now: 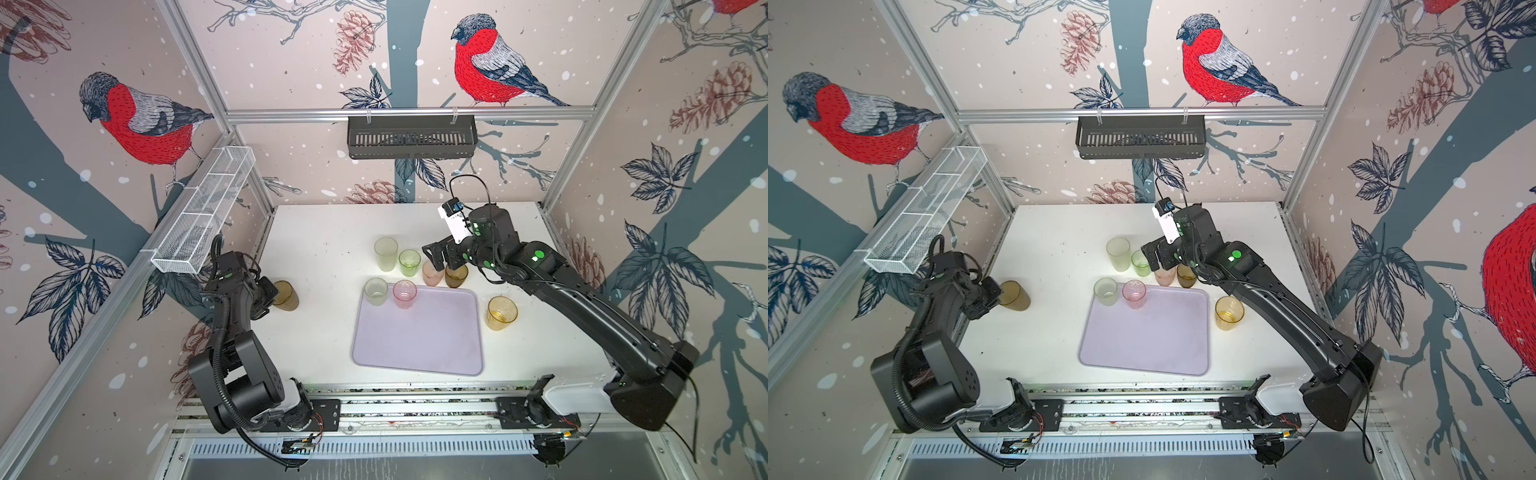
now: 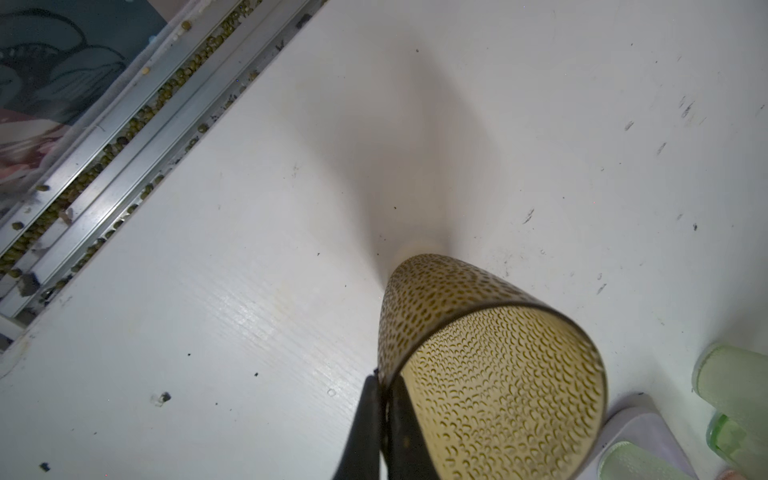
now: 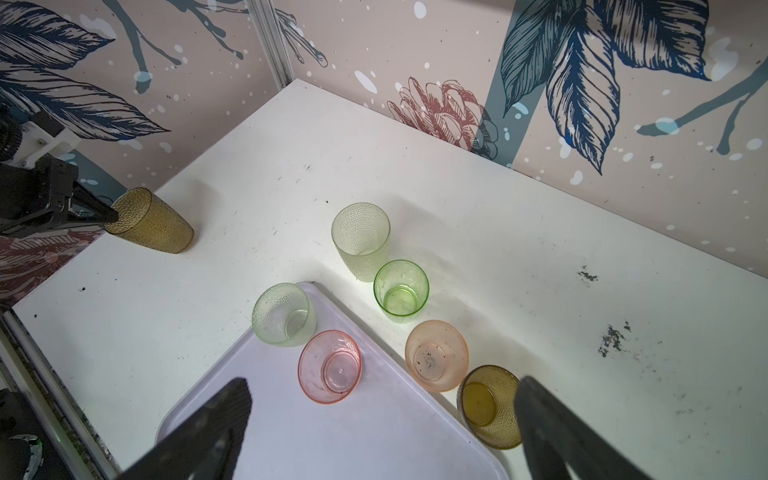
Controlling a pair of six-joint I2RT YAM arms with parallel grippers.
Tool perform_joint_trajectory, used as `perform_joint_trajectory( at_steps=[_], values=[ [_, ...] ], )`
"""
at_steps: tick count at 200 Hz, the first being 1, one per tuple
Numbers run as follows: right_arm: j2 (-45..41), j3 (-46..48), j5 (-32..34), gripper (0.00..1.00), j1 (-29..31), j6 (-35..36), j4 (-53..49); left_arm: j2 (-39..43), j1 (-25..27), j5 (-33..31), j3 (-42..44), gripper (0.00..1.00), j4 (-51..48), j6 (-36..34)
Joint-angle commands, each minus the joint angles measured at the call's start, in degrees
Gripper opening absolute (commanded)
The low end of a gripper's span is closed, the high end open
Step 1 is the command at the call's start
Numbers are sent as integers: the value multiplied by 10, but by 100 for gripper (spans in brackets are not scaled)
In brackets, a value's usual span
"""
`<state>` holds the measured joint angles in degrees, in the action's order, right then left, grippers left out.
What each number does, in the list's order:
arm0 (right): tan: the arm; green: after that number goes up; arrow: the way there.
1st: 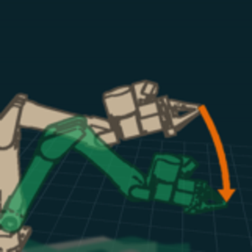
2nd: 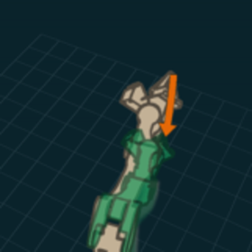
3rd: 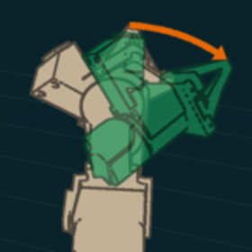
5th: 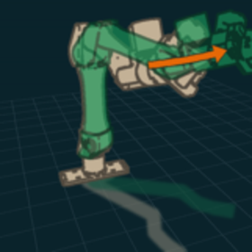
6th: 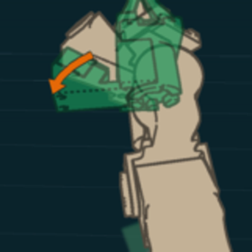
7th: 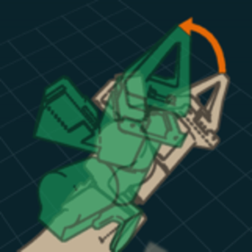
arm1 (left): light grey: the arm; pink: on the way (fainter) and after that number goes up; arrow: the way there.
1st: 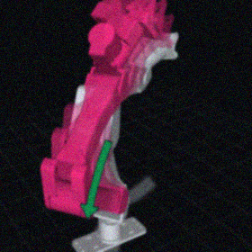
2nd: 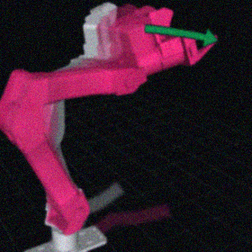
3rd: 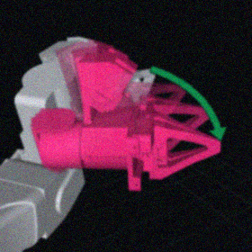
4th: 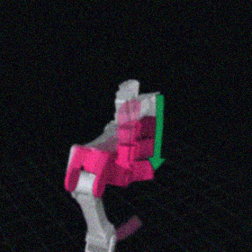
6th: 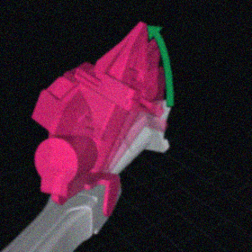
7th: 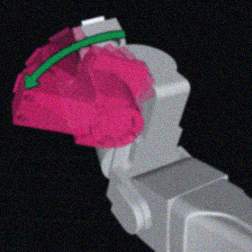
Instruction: Place the glasses into the tray
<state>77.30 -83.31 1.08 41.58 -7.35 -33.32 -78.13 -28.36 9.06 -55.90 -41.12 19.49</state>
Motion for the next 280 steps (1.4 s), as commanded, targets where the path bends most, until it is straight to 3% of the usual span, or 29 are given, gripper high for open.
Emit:
perform_joint_trajectory(
  at_steps=[1, 81, 179, 239, 280],
  values=[
    [-2, 0, 0, 100, 0, -1, 15, 10, -1, 4, -1, 2, -5, -7],
    [-3, -2, -5, 100, 0, -5, 16, 49, 70, -17, -26, 0, -51, 10],
    [5, 3, -16, 100, 1, -11, 15, 105, 109, 15, -62, 0, -132, 5],
    [3, 13, -20, 100, 1, -12, 13, 131, 160, 19, -72, 0, -169, 18],
    [1, 21, -19, 100, 0, -14, 9, 125, 181, 22, -103, 0, -215, -8]
  ],
)
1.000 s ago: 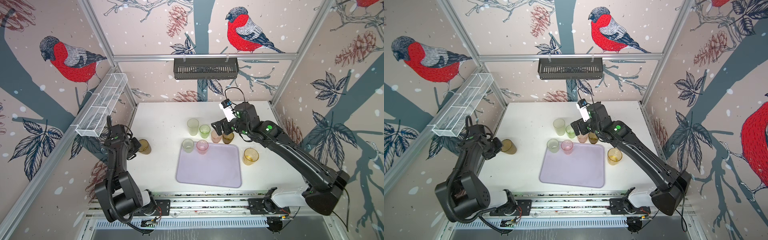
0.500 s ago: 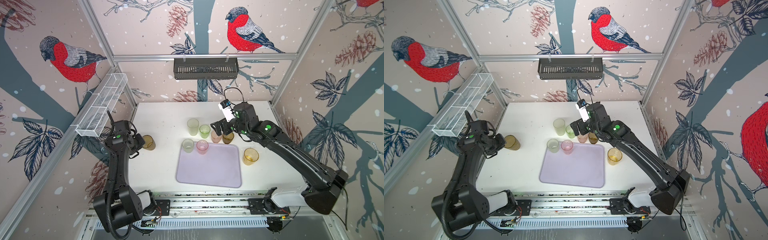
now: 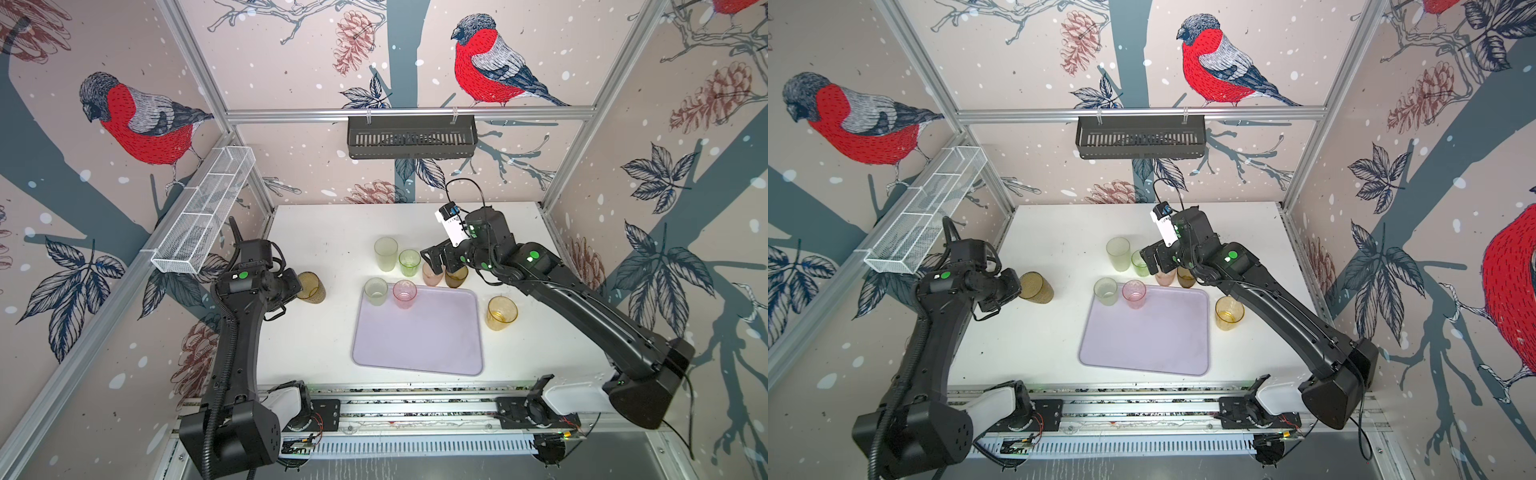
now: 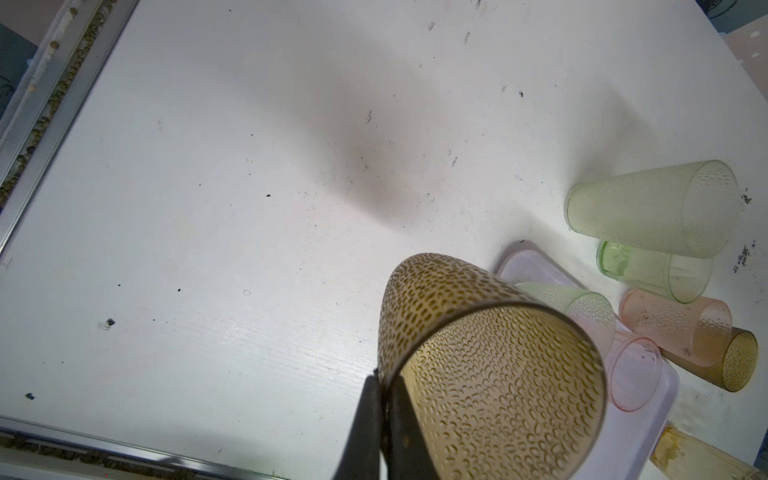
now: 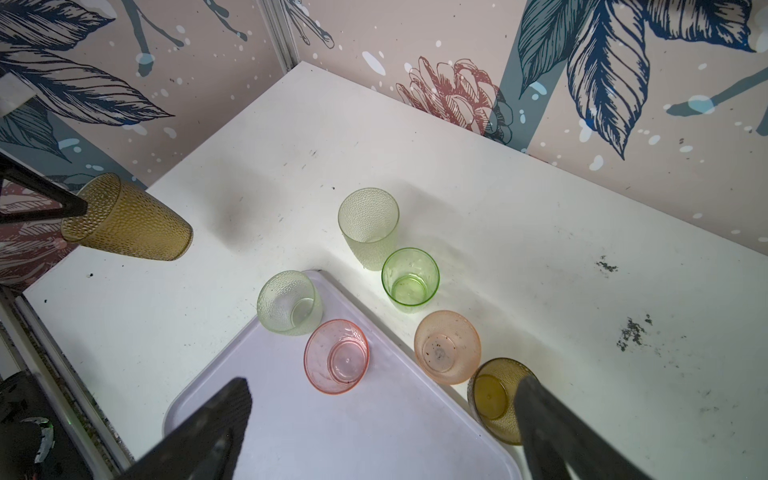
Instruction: Place the glasses into the tray
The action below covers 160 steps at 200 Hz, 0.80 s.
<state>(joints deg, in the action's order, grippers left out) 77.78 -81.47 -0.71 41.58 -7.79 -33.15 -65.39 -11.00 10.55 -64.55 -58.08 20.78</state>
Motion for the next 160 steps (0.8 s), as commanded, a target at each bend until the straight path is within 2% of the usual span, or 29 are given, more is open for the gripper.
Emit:
perform_joint_trajectory(
  at_steps=[1, 38, 160],
  values=[
    [-4, 3, -1, 100, 1, -10, 7, -3, 8, 7, -17, 0, -46, -22],
    [-7, 8, 4, 100, 0, -10, 5, 3, 32, 8, -31, 0, -71, -25],
    [-8, 11, 8, 100, 0, -8, -5, -26, 191, -21, -57, 0, -93, 30]
  ],
)
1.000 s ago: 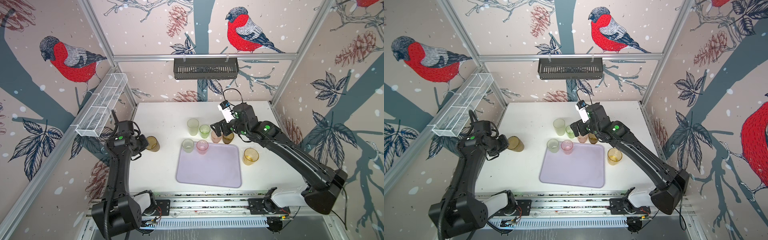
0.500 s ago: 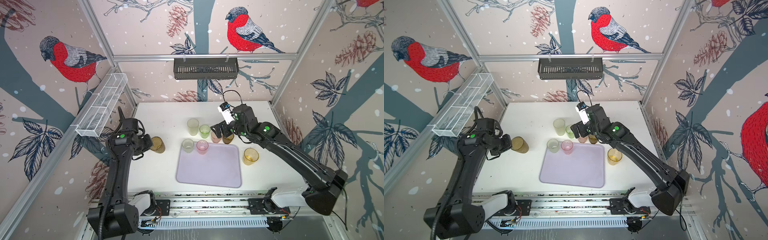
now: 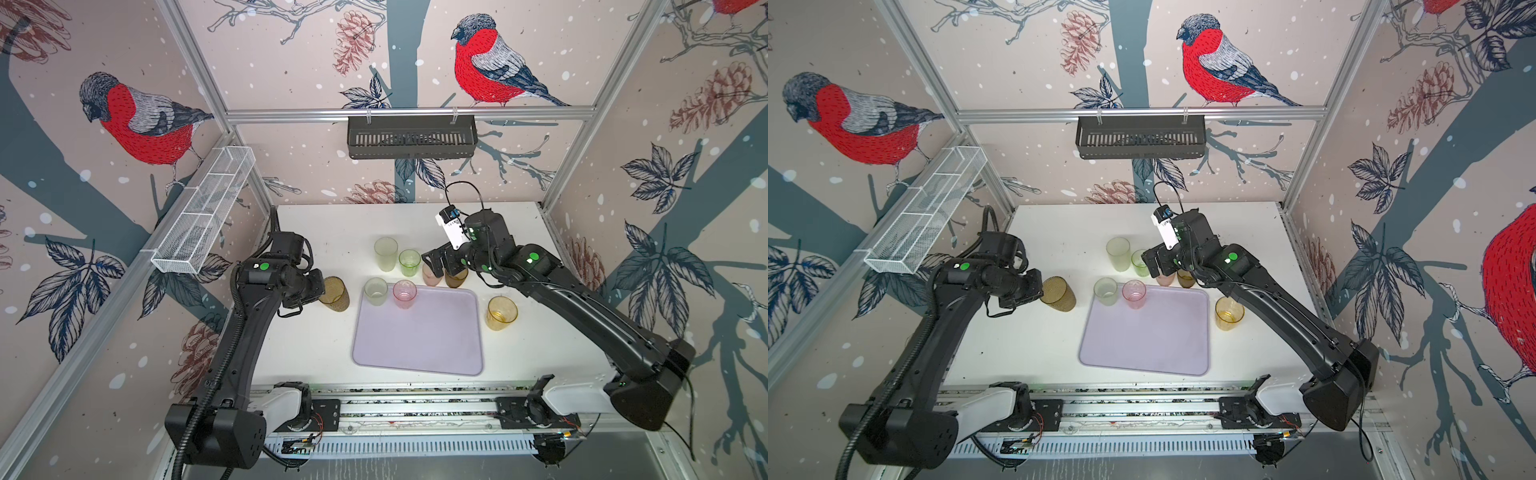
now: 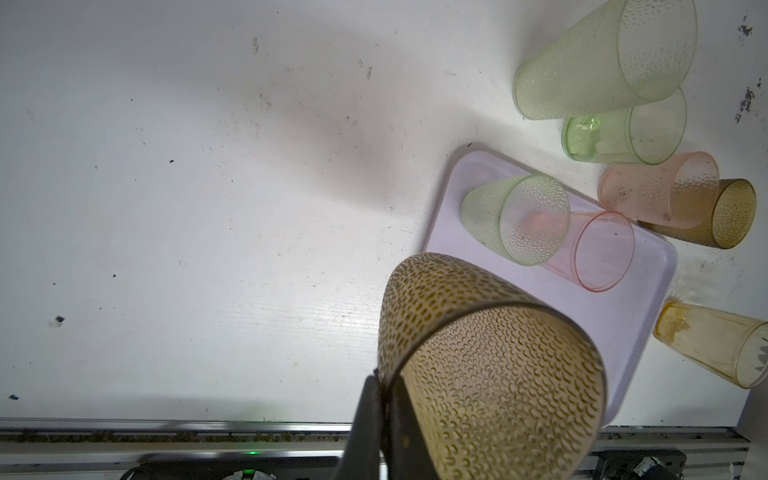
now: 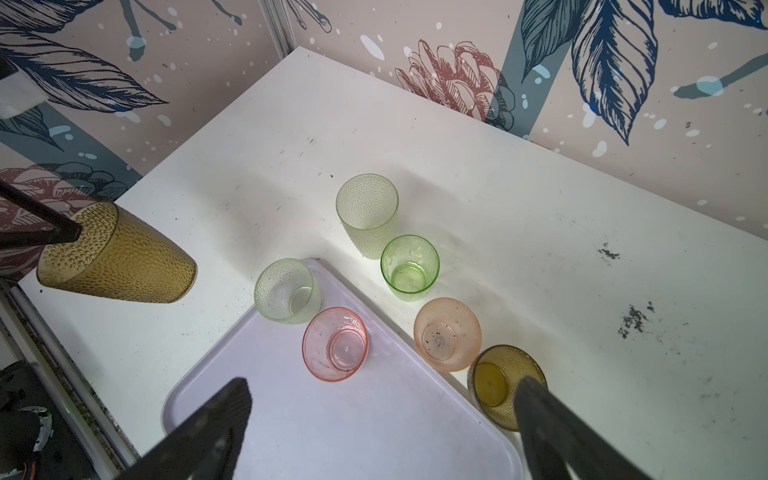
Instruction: Place the glasses into the tray
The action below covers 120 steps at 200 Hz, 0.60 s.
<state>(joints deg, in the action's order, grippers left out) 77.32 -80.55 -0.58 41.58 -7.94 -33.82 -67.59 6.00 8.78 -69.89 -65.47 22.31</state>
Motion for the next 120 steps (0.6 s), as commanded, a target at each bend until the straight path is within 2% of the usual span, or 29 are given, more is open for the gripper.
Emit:
perform_joint_trajectory(
  at_steps=[1, 74, 120],
  values=[
    [-3, 1, 6, 100, 0, -6, 2, -4, 22, -3, -3, 0, -19, 15],
    [-9, 14, 8, 100, -1, -11, 1, -33, 109, -34, 1, 0, 0, 56],
    [-8, 17, 10, 100, -1, -11, 1, -48, 146, -38, 10, 0, 22, 76]
  ],
)
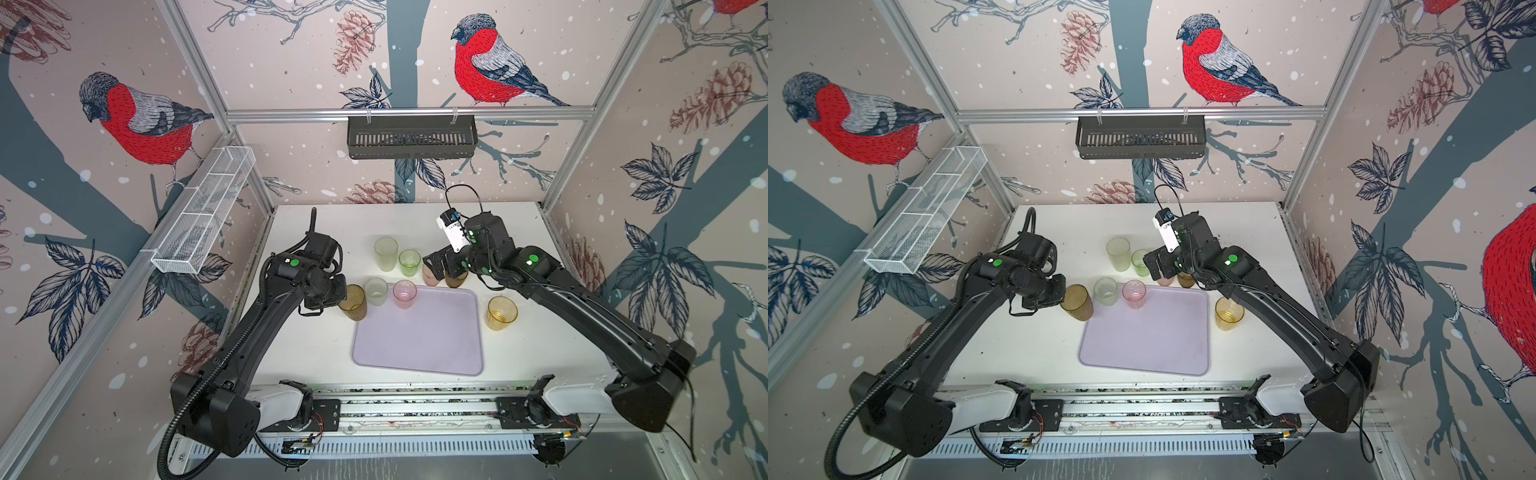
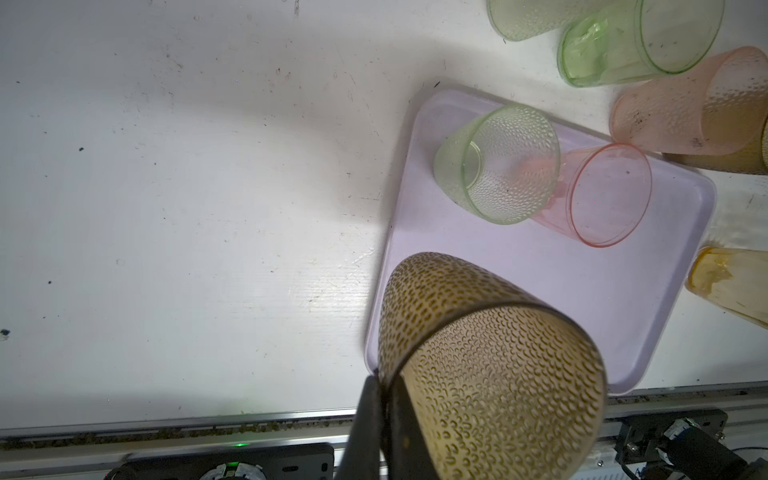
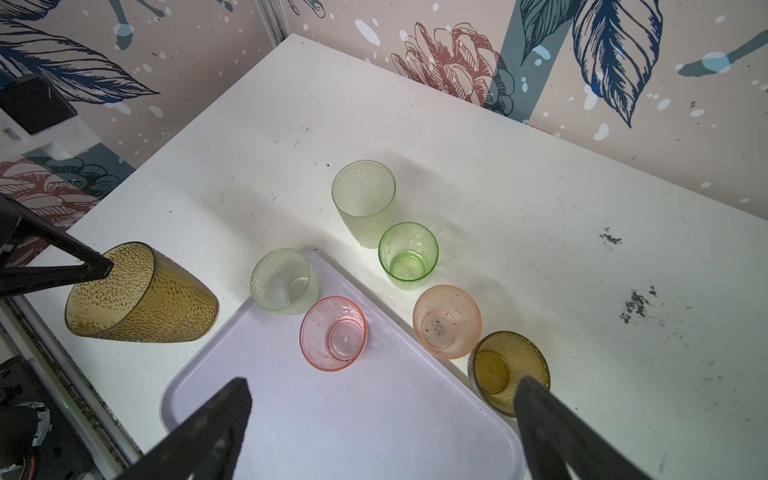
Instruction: Place the glasses into the tray
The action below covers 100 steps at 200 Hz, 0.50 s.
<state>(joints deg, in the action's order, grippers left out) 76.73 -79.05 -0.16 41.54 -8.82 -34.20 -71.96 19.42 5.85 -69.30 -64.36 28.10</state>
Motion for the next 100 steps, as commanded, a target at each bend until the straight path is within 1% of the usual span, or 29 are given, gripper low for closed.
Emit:
perform_joint_trajectory(
  at_steps=[1, 67, 100],
  values=[
    [-3, 2, 6, 100, -1, -2, 4, -4, 13, -8, 5, 0, 12, 19],
    [-2, 4, 7, 100, -2, 0, 5, -15, 62, -11, 34, 0, 47, 49],
    [-2, 6, 7, 100, -4, 1, 5, -16, 75, -18, 42, 0, 48, 56]
  ],
)
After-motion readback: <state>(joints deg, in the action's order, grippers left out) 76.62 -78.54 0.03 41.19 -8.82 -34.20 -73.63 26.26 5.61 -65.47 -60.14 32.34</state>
